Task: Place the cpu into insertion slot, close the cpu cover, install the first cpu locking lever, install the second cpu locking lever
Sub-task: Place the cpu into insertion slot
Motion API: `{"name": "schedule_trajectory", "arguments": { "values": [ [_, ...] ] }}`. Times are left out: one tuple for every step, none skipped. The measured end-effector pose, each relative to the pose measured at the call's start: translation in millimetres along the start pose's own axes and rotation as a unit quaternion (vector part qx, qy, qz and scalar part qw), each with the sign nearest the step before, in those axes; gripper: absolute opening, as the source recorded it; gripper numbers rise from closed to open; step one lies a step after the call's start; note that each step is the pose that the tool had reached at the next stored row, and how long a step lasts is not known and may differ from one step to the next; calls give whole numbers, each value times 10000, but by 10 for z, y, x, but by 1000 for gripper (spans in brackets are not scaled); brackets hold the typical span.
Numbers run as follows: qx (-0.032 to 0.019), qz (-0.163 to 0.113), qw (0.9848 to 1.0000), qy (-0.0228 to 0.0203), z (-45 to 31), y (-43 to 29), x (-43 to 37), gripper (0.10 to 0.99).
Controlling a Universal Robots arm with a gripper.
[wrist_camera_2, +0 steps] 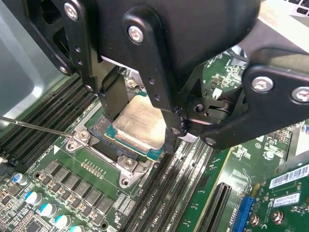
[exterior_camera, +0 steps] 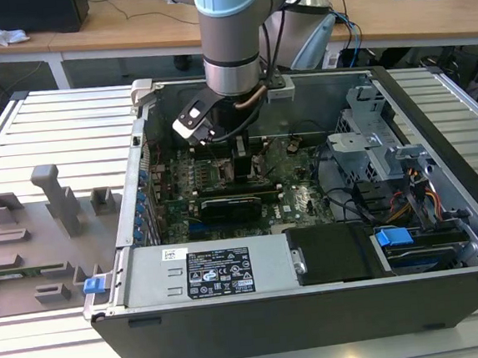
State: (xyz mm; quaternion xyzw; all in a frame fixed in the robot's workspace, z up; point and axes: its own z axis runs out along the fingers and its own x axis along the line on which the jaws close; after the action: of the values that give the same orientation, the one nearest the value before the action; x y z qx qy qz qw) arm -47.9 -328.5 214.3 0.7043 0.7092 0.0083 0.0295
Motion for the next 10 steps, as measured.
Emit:
{"name": "schedule_trajectory", "arguments": {
  "values": [
    [0, -1, 10000, 0, 1, 1, 11, 541],
    [0, -1, 10000, 0, 1, 1, 24, 541],
    [0, -1, 10000, 1, 0, 4, 57, 541],
    [0, -1, 10000, 0, 0, 8, 98, 541],
    [0, -1, 10000, 0, 2, 12, 127, 541],
    [0, -1, 10000, 0, 7, 16, 148, 541],
    [-1, -2, 10000, 1, 27, 17, 163, 541],
    [0, -1, 10000, 1, 46, 16, 164, 541],
    [0, -1, 10000, 1, 60, 16, 164, 541],
    [0, -1, 10000, 0, 72, 15, 165, 541]
  ]
}}
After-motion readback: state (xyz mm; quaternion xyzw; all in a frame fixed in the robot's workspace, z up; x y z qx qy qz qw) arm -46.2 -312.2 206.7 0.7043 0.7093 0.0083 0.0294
